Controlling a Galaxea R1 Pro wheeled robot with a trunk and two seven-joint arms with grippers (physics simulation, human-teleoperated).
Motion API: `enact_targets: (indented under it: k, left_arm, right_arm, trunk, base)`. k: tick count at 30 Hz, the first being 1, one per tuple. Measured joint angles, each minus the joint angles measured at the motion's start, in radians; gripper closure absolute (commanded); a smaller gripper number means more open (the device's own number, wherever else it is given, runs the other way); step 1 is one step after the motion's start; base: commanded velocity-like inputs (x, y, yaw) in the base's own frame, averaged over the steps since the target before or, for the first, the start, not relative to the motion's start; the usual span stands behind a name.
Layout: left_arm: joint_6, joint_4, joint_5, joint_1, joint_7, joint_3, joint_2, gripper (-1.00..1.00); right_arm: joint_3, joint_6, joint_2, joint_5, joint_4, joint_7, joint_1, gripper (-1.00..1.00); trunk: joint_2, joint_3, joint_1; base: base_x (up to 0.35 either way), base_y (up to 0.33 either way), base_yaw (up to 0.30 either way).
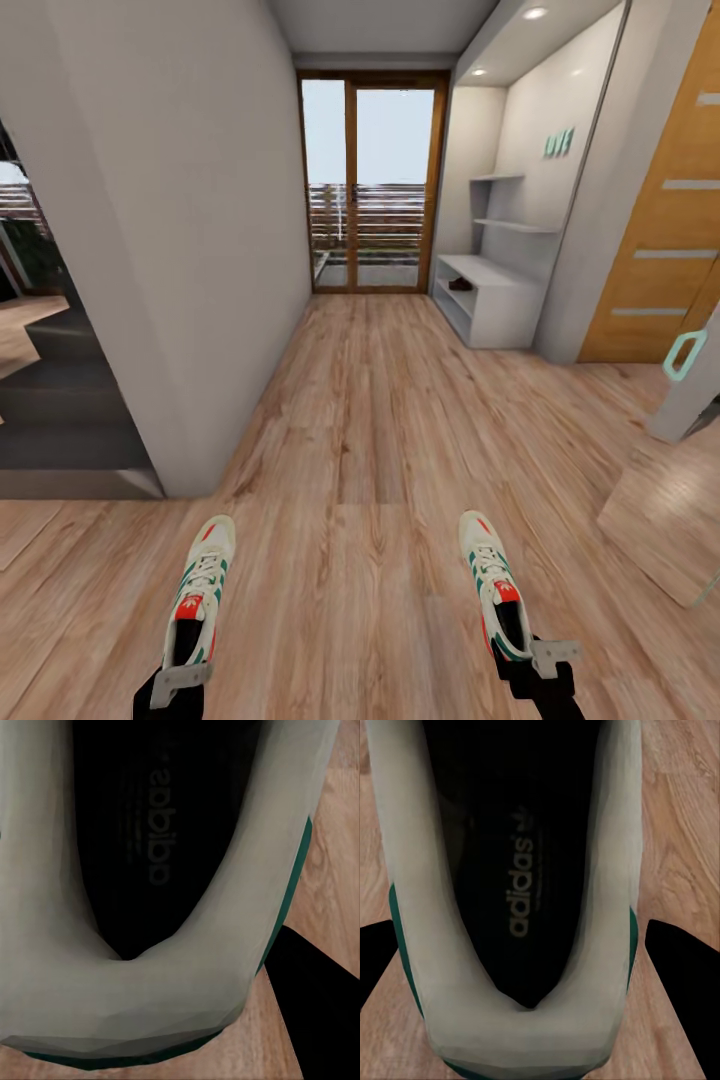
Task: Pick up the two gym shoes and the two sandals from the corridor floor and place them onto the hallstand (shoe rack) in the corridor, making sure they are on the rack and not on the floor. Arrange them so the two gym shoes are next to each other and the two sandals are next to each other.
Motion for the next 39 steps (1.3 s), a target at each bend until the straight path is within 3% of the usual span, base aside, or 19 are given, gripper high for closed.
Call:
enact_targets:
  k: [39]
  left_arm:
    - [0.0, 0.0, 0.0, 0.0, 0.0, 0.0, -0.001, 1.0]
  right_arm:
    - [0.0, -0.001, -0.003, 0.002, 0.002, -0.003, 0.0, 1.0]
  trunk:
    - [0.0, 0.0, 0.0]
  base:
    - [0.34, 0.0, 0.0]
